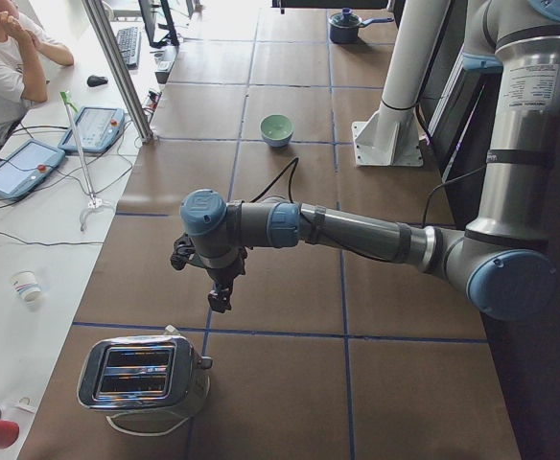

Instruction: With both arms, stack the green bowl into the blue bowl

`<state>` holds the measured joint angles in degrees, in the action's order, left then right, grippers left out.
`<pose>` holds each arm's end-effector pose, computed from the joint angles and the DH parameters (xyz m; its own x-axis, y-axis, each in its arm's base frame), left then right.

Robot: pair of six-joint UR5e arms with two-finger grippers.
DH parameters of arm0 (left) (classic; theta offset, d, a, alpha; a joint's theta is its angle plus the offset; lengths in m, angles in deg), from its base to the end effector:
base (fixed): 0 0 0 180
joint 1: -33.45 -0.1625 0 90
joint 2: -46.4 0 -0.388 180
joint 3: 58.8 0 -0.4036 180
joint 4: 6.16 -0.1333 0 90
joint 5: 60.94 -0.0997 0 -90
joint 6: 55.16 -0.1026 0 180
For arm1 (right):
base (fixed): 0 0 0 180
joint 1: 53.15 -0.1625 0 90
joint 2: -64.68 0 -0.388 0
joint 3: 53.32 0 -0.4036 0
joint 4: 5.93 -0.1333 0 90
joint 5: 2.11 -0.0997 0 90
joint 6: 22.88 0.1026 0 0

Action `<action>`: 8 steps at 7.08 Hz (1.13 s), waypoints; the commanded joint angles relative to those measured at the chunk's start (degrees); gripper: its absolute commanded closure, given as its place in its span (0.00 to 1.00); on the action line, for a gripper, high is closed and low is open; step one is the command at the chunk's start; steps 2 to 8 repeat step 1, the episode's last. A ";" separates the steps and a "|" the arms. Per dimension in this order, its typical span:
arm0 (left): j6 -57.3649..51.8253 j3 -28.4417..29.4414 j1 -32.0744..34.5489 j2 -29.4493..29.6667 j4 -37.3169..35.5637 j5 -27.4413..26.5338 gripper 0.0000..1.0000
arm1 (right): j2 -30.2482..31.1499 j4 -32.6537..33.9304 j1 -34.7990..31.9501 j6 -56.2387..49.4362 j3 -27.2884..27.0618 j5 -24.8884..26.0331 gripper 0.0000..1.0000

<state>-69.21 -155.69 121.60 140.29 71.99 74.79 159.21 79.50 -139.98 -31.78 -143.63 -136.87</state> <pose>-0.0430 -0.5228 0.5476 0.6694 0.2515 -0.6990 -0.2008 0.9672 0.1557 0.0349 -0.4747 0.6512 0.6916 -0.1975 0.6947 0.1643 0.9797 0.1150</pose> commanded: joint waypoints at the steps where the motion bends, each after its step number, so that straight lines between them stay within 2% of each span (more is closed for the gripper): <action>1: -0.19 0.30 0.09 0.33 -0.01 -0.11 0.00 | -0.04 0.00 0.00 0.02 0.05 -0.07 0.00; 8: -0.19 0.30 0.09 0.33 -0.01 -0.11 0.00 | -0.04 0.00 0.00 0.02 0.05 -0.07 0.00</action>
